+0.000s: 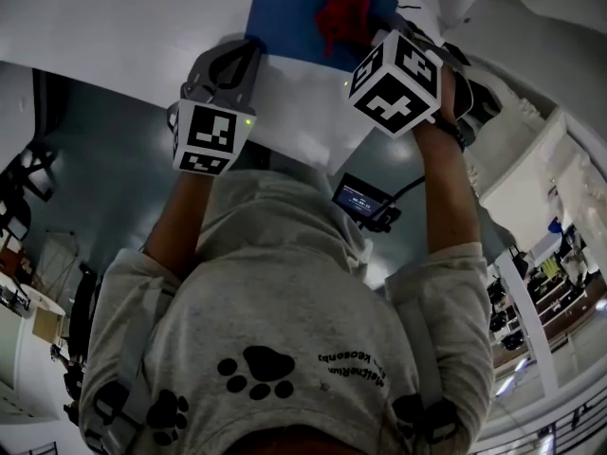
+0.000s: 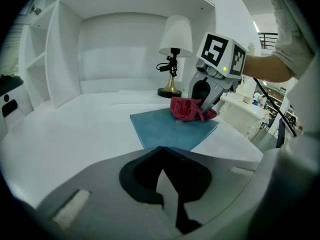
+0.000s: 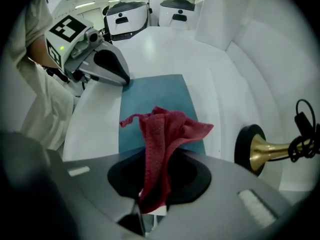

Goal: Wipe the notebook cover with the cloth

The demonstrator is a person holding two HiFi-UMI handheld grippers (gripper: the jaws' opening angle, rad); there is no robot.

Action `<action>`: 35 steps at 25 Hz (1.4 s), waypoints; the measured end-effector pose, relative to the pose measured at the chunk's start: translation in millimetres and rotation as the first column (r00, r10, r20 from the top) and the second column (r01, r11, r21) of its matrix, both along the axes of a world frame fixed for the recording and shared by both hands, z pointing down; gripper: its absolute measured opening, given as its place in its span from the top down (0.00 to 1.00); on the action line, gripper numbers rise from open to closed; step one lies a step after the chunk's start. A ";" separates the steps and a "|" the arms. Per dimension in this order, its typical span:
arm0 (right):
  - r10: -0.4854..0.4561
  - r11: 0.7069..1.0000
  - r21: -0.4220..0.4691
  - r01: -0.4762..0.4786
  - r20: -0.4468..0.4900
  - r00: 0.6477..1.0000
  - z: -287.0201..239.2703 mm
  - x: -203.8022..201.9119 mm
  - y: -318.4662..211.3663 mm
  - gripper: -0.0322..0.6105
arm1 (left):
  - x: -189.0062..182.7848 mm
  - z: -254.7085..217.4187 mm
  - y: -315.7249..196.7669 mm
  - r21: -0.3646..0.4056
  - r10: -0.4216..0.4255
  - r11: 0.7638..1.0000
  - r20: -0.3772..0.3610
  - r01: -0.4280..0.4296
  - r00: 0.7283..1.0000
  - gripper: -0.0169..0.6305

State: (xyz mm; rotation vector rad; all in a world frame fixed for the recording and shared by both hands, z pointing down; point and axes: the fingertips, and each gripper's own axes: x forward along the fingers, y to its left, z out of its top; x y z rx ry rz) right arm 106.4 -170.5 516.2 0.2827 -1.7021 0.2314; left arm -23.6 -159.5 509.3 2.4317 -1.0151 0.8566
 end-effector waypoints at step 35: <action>-0.095 0.995 0.041 0.088 0.221 0.971 -32.7 -107.6 18.9 0.83 | -4.6 7.5 10.8 -0.054 -0.006 0.999 -0.008 0.006 1.000 0.97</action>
